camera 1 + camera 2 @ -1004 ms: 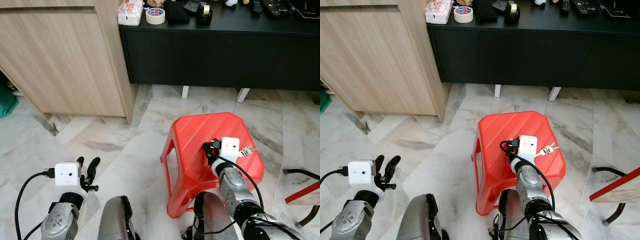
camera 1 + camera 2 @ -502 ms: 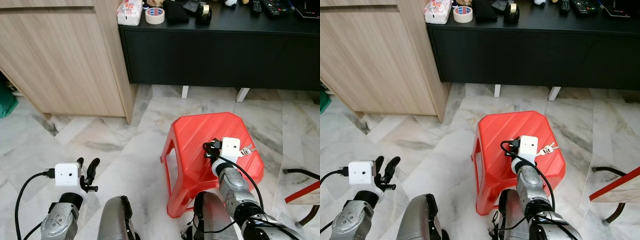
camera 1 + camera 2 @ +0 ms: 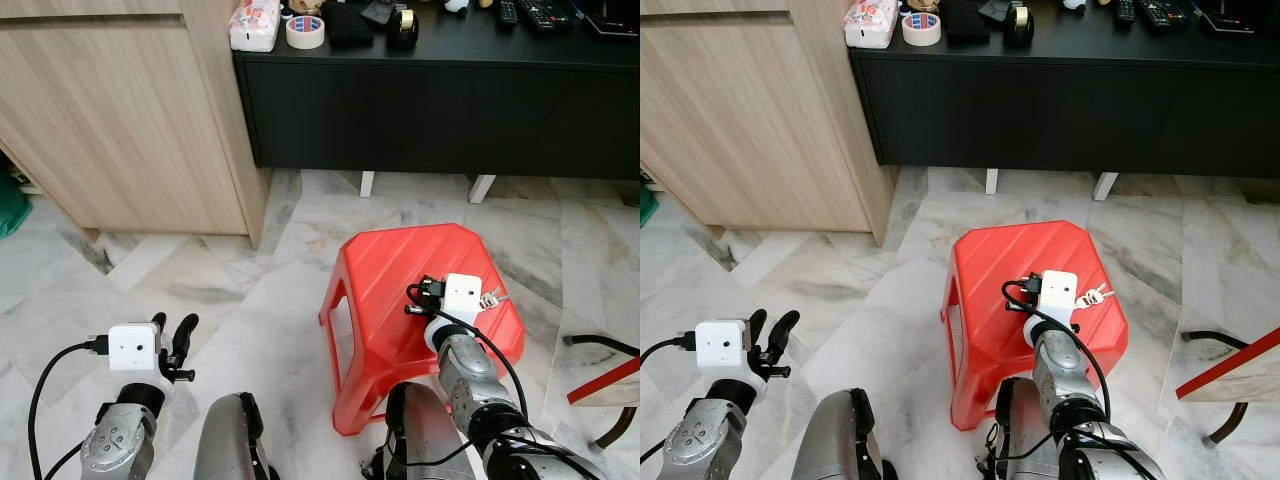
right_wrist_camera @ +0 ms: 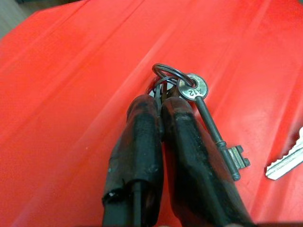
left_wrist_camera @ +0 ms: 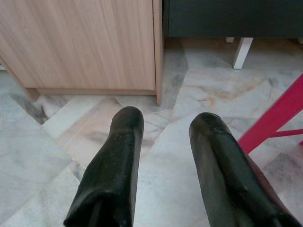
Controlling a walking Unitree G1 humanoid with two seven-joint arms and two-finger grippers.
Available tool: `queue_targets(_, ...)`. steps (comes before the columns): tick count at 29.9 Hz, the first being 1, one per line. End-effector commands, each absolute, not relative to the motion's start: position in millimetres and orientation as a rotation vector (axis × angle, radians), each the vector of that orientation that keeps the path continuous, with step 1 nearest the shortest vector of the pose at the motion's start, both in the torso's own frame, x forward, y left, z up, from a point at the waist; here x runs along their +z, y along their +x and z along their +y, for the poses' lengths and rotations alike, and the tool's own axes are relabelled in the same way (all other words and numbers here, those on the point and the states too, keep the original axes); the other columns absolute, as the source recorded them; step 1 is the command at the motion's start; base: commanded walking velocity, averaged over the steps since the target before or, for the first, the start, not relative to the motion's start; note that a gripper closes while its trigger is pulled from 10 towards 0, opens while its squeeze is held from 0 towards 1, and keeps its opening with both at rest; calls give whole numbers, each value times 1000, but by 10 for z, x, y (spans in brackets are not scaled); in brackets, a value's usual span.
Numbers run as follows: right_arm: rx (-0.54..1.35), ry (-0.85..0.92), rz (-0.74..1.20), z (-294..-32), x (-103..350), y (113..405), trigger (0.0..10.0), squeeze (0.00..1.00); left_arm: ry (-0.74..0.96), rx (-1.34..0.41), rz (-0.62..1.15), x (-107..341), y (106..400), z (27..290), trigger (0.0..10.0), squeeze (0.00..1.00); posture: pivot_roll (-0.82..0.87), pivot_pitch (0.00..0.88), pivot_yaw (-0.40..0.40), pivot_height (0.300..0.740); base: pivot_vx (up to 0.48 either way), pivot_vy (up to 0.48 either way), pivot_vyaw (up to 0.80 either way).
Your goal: Hang keys on a hook
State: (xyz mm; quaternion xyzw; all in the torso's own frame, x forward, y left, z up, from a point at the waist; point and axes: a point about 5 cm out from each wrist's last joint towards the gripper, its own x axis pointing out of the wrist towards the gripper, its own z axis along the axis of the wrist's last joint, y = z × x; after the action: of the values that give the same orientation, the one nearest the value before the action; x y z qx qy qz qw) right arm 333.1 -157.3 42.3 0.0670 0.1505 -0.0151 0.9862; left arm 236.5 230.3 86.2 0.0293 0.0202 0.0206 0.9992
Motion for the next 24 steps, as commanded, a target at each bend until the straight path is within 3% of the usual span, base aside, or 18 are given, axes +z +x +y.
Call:
queue_targets(1,-39,156,315,-1573,366,3284,0,0,74,65,64,815,2335,2375,10000,0,137,180,1,566,0,0,0)
queue_targets(10,-3,212,90,-1593,645,3370,0,0,77,72,76,756,2398,2392,10000,0,120,144,4,566,0,0,0)
queue_targets(24,50,186,-5,-1550,804,3421,0,0,73,80,72,706,2522,2397,10000,0,106,88,-5,566,0,0,0)
